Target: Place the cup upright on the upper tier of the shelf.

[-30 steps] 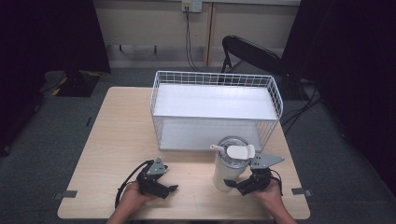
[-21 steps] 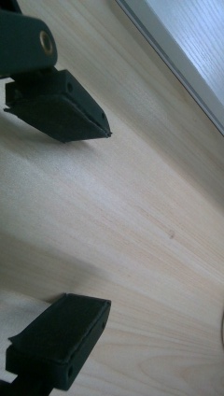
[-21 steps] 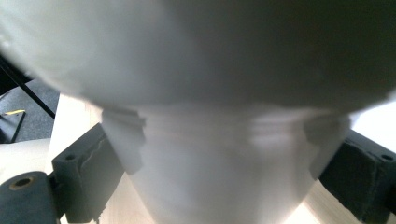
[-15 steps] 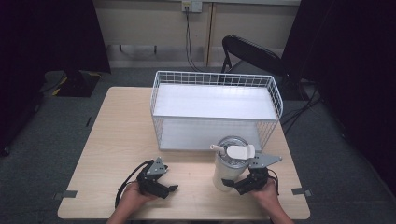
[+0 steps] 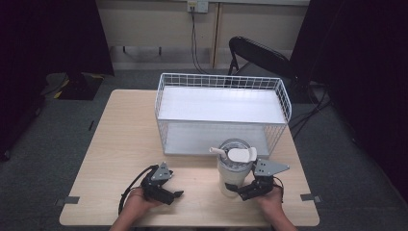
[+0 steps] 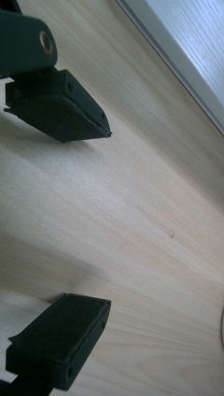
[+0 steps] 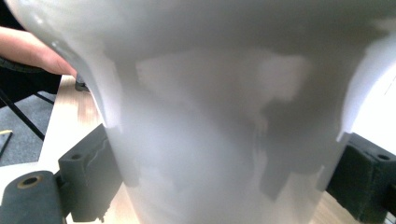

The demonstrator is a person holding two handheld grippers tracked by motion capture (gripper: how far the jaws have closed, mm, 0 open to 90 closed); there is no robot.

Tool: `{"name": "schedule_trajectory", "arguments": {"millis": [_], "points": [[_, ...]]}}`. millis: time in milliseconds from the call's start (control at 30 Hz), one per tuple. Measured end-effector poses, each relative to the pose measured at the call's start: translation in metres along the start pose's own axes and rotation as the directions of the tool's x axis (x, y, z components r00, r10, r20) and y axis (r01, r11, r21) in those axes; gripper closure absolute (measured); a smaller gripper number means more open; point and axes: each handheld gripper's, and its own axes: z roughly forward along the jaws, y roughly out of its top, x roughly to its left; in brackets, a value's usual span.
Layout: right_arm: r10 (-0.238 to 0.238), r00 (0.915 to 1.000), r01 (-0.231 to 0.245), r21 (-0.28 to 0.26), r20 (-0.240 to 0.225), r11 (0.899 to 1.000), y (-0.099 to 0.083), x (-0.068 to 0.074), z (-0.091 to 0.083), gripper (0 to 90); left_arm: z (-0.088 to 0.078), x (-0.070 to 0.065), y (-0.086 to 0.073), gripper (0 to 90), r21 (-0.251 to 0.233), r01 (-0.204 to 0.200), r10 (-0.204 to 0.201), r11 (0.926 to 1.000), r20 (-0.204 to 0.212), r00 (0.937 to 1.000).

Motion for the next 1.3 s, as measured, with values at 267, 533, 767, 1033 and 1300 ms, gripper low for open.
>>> {"name": "schedule_trajectory", "arguments": {"millis": [267, 533, 767, 1033, 1300], "points": [[0.024, 0.999, -0.026, -0.04, -0.038, 0.999, 0.004, 0.0, -0.002, 9.9, 0.0, 0.0, 0.0, 14.5, 0.0, 0.0, 0.0, 1.0, 0.0, 1.0], [0.052, 0.9981, -0.054, -0.086, -0.033, 0.995, 0.02, -0.005, -0.013, 9.9, 0.0, 0.0, 0.0, 14.4, 0.0, 0.0, 0.0, 1.0, 0.0, 1.0], [0.054, 0.9984, -0.055, -0.092, -0.018, 0.994, 0.038, -0.013, -0.023, 9.9, 0.0, 0.0, 0.0, 14.5, 0.0, 0.0, 0.0, 1.0, 0.0, 1.0], [0.067, 0.9976, -0.068, -0.087, -0.019, 0.994, 0.053, -0.022, -0.027, 9.9, 0.0, 0.0, 0.0, 14.4, 0.0, 0.0, 0.0, 1.0, 0.0, 1.0], [0.063, 0.9977, -0.065, -0.084, -0.022, 0.994, 0.069, -0.027, -0.029, 9.9, 0.0, 0.0, 0.0, 14.4, 0.001, 0.0, 0.0, 1.0, 0.001, 1.0]]}}
